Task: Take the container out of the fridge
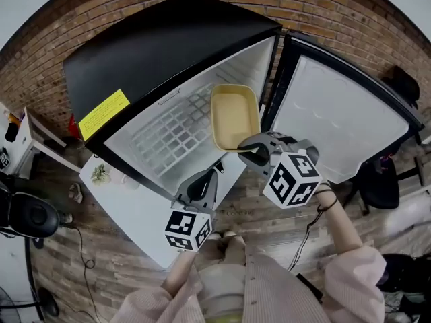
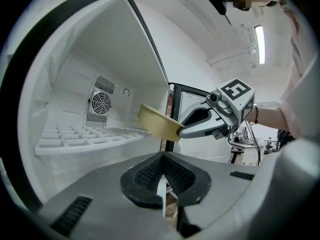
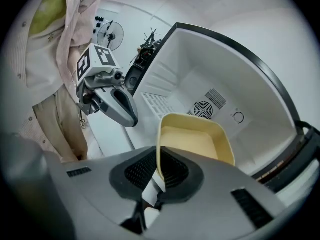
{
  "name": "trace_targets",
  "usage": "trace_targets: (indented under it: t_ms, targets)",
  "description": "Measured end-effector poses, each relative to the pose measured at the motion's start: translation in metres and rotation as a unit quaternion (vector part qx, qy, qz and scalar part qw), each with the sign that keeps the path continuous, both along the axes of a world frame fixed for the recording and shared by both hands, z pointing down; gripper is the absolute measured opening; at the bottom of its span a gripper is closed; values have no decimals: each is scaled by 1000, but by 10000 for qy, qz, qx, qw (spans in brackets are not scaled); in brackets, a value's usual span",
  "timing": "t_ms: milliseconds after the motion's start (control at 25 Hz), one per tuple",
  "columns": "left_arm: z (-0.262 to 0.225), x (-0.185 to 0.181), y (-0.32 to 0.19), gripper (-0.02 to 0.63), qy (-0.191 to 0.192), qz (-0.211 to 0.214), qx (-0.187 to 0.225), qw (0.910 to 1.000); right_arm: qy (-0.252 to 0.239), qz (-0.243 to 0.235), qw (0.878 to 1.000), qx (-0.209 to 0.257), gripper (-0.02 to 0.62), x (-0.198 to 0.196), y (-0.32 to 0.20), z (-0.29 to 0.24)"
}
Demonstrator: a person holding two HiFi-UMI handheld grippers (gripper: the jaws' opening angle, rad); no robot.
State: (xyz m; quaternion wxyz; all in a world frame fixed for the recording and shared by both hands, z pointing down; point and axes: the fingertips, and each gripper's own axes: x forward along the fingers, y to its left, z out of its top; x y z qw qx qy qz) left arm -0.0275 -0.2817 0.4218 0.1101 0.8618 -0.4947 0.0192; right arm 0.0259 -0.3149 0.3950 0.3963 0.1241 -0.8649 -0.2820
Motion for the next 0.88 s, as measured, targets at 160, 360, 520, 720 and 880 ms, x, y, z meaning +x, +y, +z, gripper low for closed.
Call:
trace_targets:
  t_ms: [160,360,520,720,880]
  targets:
    - [0,-2,1,-9,-22,-47,11,10000,-173,168,9997,-43,25,8,13,2]
    - [-2,-3,2,-9,-62,-112,64,9999,-303,333,9989,-155,25,20,30,9]
    - [-3,-4,2,-9,-89,-142,113,9998,-437,581,9970,-263,25,33,40,16]
    - [-4,-6,3,-9,-115,-173,139,9997,-553,810,9947,-313,25,47,49,21]
    - [-4,-5,3,-9,-134,-202,150,9996,-579,939,9933,-350,25,57,58,27]
